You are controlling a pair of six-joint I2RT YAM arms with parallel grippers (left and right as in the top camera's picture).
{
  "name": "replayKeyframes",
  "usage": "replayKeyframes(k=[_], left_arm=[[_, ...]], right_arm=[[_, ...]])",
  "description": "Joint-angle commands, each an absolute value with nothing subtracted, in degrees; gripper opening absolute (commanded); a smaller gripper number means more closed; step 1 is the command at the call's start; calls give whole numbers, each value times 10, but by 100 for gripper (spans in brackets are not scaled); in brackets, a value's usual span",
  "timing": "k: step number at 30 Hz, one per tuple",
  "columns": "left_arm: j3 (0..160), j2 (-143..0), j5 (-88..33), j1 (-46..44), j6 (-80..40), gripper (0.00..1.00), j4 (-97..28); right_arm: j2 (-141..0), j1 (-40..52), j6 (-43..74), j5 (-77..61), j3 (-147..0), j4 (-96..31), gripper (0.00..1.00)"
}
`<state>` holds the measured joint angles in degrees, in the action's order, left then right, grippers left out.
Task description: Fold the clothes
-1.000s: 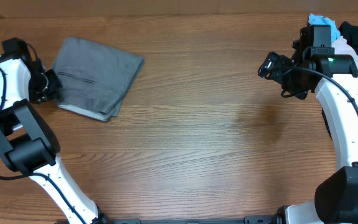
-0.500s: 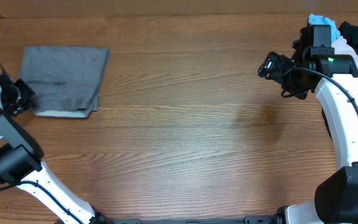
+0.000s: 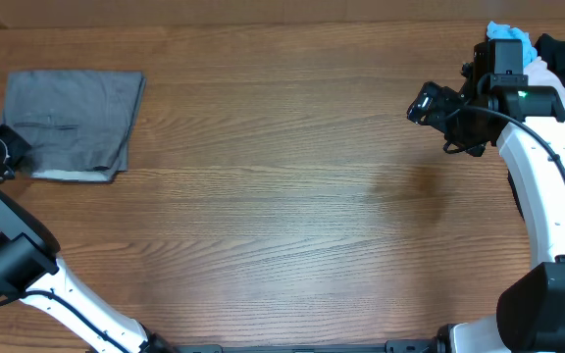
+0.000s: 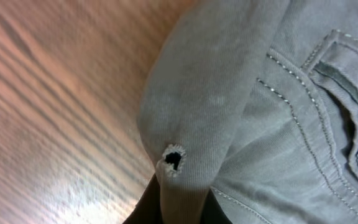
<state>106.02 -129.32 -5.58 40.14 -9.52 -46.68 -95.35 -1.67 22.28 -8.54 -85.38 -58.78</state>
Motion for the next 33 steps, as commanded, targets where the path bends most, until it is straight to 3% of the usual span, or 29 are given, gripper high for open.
replayKeyframes(k=[1, 8, 9, 10, 12, 13, 27, 33], left_arm=[[1075, -1278, -54, 396, -62, 4, -455], [1074, -1282, -54, 395, -62, 6, -465], [1074, -1282, -54, 395, -62, 15, -467], [1074, -1281, -54, 395, -62, 35, -472], [1074, -1281, -55, 395, -63, 89, -477], [1074, -1281, -59, 395, -64, 100, -480], [1079, -1124, -107, 364, -86, 100, -482], [1079, -1075, -200, 320, -91, 100, -525]], right_arm=[[-953, -16, 221, -79, -855, -587, 100], [-953, -16, 221, -79, -855, -587, 100], [-953, -16, 221, -79, -855, -587, 100], [-953, -16, 221, -79, -855, -587, 100], [-953, -16, 221, -79, -855, -587, 100], [-953, -16, 221, -79, -855, -587, 100], [-953, -16, 221, -79, -855, -587, 100], [-953, -16, 221, -79, -855, -587, 100]])
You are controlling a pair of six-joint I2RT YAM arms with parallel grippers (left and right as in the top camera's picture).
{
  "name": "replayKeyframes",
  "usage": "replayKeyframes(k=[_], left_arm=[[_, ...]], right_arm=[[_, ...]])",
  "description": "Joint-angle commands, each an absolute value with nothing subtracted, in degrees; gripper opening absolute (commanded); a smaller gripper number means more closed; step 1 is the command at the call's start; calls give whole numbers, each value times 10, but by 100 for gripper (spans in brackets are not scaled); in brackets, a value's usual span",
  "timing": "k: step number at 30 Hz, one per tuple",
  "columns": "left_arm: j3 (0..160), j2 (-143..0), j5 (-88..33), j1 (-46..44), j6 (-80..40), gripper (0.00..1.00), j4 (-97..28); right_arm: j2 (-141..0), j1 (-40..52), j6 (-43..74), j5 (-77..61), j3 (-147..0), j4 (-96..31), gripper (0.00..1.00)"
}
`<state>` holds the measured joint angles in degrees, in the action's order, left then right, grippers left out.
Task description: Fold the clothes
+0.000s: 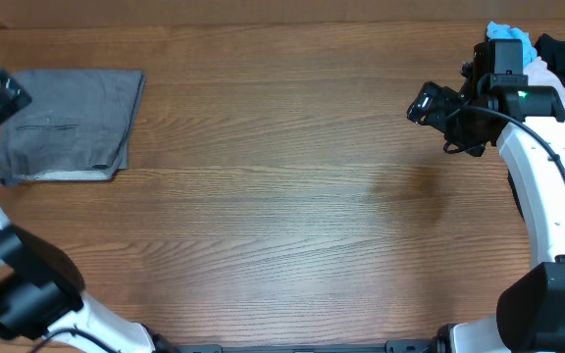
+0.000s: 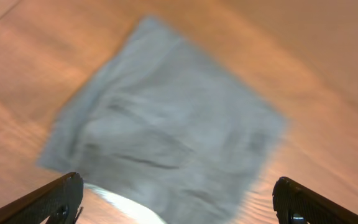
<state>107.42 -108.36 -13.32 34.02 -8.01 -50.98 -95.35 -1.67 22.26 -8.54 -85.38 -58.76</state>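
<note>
A folded grey garment (image 1: 67, 123) lies flat at the table's far left; the left wrist view shows the grey garment (image 2: 166, 130) blurred, below the camera. My left gripper (image 1: 6, 93) hovers over its far-left corner, and in its own view the gripper (image 2: 179, 208) is open wide, with both fingertips (image 2: 58, 199) apart and nothing between them. My right gripper (image 1: 426, 103) hangs over bare table at the far right, beside the clothes pile. Whether its jaws are open or shut cannot be made out.
A pile of unfolded clothes (image 1: 557, 59), blue, black and white, sits at the table's far right corner, partly behind the right arm (image 1: 547, 186). The wooden table (image 1: 282, 216) stretches between garment and pile.
My left gripper was shut on the grey garment's left edge, low at the table. Now it is open, lifted above the garment, nearer its far-left corner. The right arm has not moved.
</note>
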Motion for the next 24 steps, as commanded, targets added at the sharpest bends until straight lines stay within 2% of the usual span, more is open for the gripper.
replayKeyframes(k=[1, 4, 12, 24], left_arm=[[1079, -1075, -217, 309, -91, 100, -534], [1078, -1076, -225, 265, -90, 100, -559], [1078, -1076, -122, 154, -90, 100, -561], [1078, -1076, -110, 123, -90, 100, -562]], right_arm=[[-953, -16, 221, -79, -855, -587, 100], [-953, -16, 221, -79, -855, -587, 100], [-953, -16, 221, -79, -855, -587, 100], [-953, -16, 221, -79, -855, -587, 100]])
